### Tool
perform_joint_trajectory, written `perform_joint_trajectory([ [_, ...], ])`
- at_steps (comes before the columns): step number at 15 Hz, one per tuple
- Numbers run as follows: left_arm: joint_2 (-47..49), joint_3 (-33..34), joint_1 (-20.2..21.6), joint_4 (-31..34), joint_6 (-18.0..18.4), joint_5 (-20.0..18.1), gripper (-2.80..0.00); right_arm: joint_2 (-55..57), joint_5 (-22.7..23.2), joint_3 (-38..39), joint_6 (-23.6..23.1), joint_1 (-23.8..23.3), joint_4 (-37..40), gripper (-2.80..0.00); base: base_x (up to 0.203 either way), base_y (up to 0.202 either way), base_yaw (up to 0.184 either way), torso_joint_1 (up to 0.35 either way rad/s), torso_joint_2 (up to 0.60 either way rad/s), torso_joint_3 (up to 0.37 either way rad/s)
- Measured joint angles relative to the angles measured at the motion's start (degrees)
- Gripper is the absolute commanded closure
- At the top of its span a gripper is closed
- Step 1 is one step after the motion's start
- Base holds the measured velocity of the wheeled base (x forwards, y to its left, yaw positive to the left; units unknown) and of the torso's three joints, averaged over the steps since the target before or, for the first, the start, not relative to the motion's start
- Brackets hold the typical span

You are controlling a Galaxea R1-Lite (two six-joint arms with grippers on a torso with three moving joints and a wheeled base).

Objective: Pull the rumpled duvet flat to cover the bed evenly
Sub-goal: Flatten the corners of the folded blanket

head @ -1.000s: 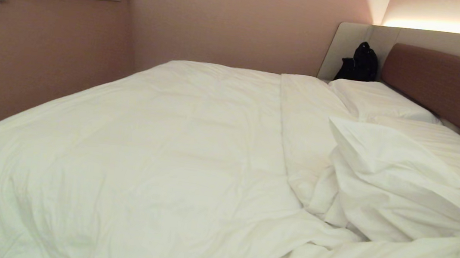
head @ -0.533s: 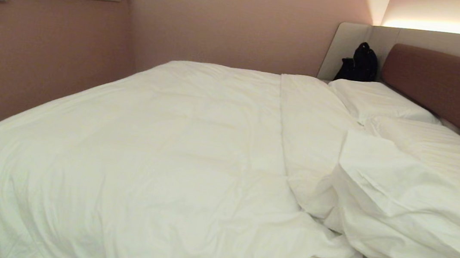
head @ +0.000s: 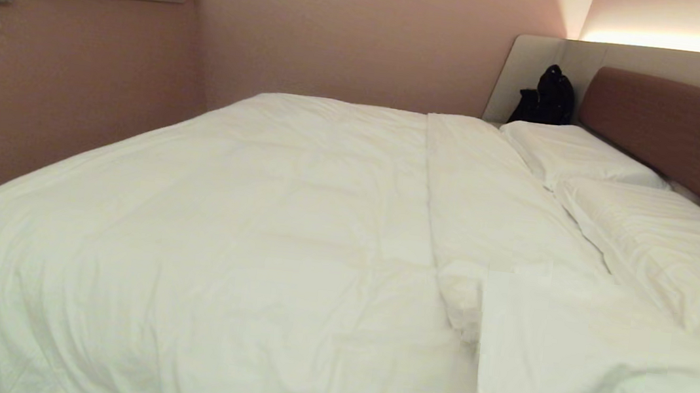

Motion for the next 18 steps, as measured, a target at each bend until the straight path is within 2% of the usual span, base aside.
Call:
perform_joint_trajectory([
  [1, 0.0, 0.0, 0.0, 0.0, 0.0, 0.0, 0.0, -1.3, 0.0, 0.7, -0.3, 0.0, 0.1, 0.0, 0.0, 0.0, 0.0, 0.0, 0.0, 0.0],
  [2, 0.0, 0.0, 0.0, 0.0, 0.0, 0.0, 0.0, -2.3, 0.0, 1.3, -0.7, 0.0, 0.1, -2.8, 0.0, 0.0, 0.0, 0.0, 0.0, 0.0],
  [10, 0.0, 0.0, 0.0, 0.0, 0.0, 0.0, 0.0, -6.6, 0.1, 0.5, -1.9, 0.1, 0.2, -2.8, 0.0, 0.0, 0.0, 0.0, 0.0, 0.0],
  [14, 0.0, 0.0, 0.0, 0.0, 0.0, 0.0, 0.0, -8.7, 0.2, -5.0, -3.3, 0.2, 1.1, -2.8, 0.0, 0.0, 0.0, 0.0, 0.0, 0.0],
  [17, 0.0, 0.0, 0.0, 0.0, 0.0, 0.0, 0.0, -5.5, 1.6, -10.5, -3.5, 0.2, 1.7, -2.8, 0.0, 0.0, 0.0, 0.0, 0.0, 0.0],
  [18, 0.0, 0.0, 0.0, 0.0, 0.0, 0.0, 0.0, -3.7, 2.5, -12.3, -3.5, 0.2, 1.7, 0.0, 0.0, 0.0, 0.0, 0.0, 0.0, 0.0],
])
